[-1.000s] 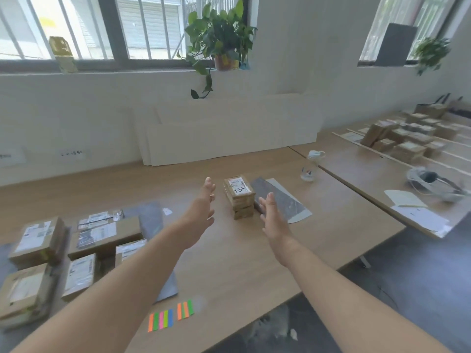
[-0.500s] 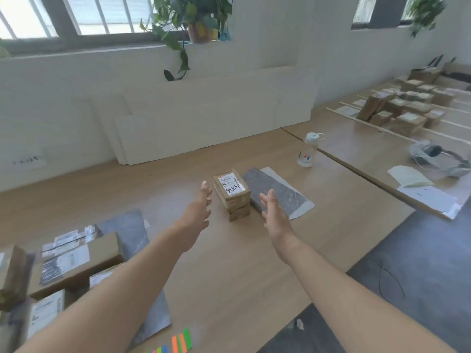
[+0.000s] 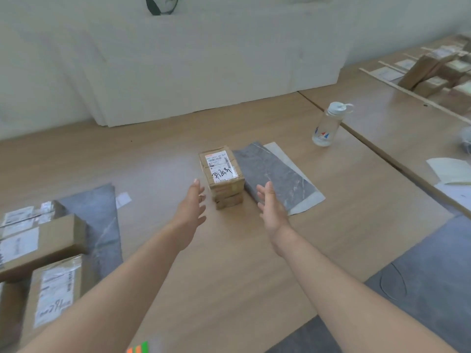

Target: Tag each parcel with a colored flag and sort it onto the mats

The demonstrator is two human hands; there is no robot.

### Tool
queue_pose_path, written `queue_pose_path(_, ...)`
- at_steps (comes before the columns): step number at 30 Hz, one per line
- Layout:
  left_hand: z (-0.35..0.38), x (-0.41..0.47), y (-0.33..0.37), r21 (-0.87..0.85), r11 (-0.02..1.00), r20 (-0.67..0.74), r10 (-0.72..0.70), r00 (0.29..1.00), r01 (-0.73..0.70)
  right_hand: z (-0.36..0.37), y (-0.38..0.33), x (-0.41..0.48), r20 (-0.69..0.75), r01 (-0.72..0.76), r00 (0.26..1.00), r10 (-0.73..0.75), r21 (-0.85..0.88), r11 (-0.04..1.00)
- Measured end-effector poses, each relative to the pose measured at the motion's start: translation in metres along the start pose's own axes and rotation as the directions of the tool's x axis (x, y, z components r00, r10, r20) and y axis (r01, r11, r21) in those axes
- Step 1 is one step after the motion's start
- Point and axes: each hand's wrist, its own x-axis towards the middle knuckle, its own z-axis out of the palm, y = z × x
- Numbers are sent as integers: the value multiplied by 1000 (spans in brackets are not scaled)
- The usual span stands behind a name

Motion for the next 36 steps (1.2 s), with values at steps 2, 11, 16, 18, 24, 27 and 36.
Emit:
queue_pose_path(2, 7, 16, -7, -22, 999, -15, -31, 999, 31, -2, 8, 19, 12, -21, 1000, 21, 7, 1000)
queue_pose_path(11, 18, 77, -14, -79, 996, -92, -58, 994, 50, 8, 12, 85, 97, -13, 995, 19, -61, 998)
queue_pose_path(16, 18, 96, -13, -77, 996, -48, -52, 998, 48, 21, 8, 111, 131, 21, 991, -10, -87, 996)
queue_pose_path(18, 18, 101, -15, -73, 996, -31, -53, 998, 50, 26, 14, 114, 130, 7, 991, 5, -92, 996)
queue_pose_path(24, 10, 97, -10, -115, 992, -49, -62, 997, 56, 42, 23, 114, 116, 28, 993, -10, -153, 988)
queue_pose_path(27, 0, 94, -6, -90, 993, -38, -76, 996, 73, 50, 32, 116, 87, 26, 996, -13, -152, 988)
queue_pose_path(36, -34, 53, 6, -52, 999, 4, -2, 1000, 2, 60, -3, 49, 81, 41, 996, -31, -122, 992)
